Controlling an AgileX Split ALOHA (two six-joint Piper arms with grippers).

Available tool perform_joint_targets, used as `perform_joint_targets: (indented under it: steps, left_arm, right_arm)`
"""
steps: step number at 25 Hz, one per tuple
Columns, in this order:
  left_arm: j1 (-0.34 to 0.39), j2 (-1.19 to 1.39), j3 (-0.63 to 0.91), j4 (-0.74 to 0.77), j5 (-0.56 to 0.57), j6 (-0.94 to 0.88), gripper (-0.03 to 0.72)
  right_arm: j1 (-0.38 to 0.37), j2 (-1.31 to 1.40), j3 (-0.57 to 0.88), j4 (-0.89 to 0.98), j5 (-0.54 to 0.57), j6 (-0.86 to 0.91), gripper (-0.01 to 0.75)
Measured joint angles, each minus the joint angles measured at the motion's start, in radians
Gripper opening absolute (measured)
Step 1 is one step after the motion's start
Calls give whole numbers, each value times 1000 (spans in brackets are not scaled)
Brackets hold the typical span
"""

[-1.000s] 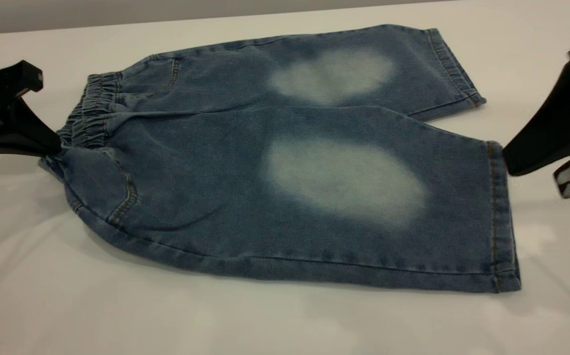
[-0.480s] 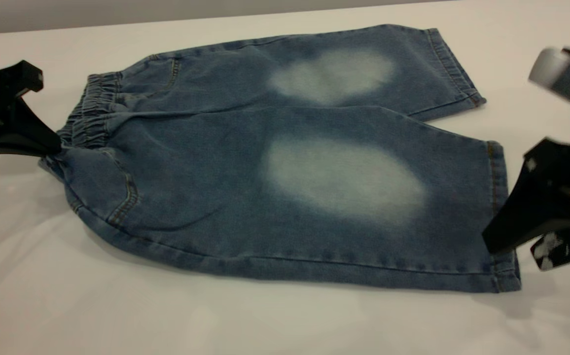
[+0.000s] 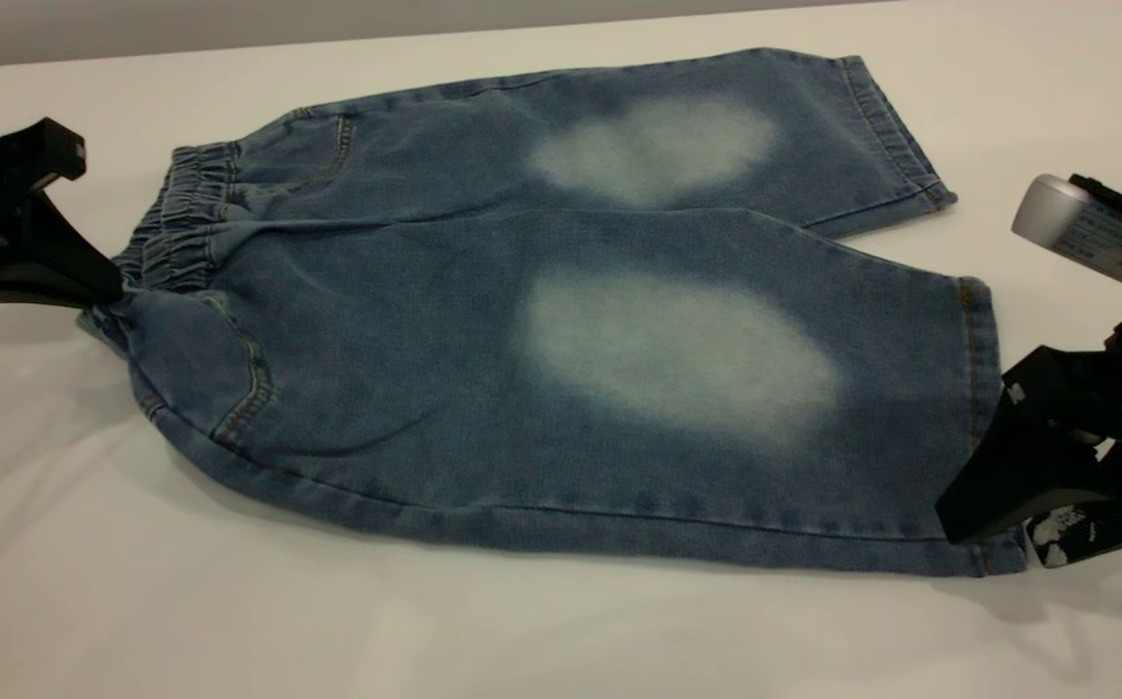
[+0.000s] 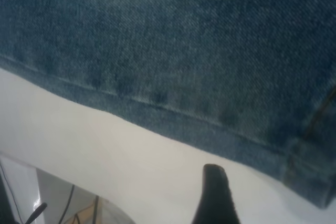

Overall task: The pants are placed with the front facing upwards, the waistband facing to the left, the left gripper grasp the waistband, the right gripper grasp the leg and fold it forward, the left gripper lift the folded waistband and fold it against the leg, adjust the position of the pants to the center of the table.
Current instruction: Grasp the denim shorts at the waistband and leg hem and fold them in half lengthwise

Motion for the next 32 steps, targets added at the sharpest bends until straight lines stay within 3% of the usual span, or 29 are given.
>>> perform_joint_targets:
  steps: [14, 24, 32]
  left_arm:
    - [0, 0, 0, -1, 3, -1, 39]
    - [0, 0, -1, -2, 4, -1, 39]
    - [0, 0, -1, -2, 5, -1, 39]
  right_arm:
    - [0, 29, 0, 80, 4, -109, 437]
    - [0, 32, 0, 204, 133, -227, 437]
    - [0, 32, 0, 229, 52, -239, 437]
